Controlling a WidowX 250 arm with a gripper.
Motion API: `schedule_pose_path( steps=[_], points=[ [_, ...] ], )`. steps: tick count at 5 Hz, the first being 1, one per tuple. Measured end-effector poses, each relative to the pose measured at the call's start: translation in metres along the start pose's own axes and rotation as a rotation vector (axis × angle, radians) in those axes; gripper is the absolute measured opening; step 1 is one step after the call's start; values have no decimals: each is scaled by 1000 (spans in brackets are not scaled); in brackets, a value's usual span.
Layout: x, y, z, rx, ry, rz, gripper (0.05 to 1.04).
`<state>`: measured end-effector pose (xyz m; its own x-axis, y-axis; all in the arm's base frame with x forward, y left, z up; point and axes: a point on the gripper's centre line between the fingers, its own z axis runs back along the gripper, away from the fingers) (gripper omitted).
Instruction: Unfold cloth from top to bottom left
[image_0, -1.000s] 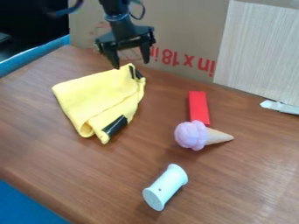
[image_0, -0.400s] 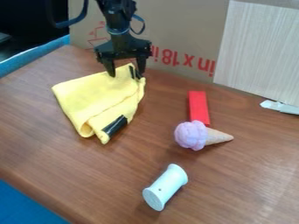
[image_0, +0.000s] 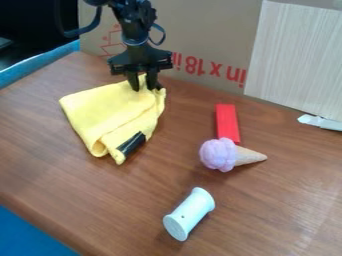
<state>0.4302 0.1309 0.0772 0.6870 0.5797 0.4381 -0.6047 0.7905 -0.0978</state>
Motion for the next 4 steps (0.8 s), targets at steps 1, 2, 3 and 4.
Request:
schedule_pose_path(
  steps=[1,2,3,4],
  points=[
    [-1,-1,0,-8,4,-2,168],
    [-5,-1,1,-41,48,6,65],
    [-6,0,9,-118,83,16,53],
    [4,7,34,-218,53,32,52]
  ],
)
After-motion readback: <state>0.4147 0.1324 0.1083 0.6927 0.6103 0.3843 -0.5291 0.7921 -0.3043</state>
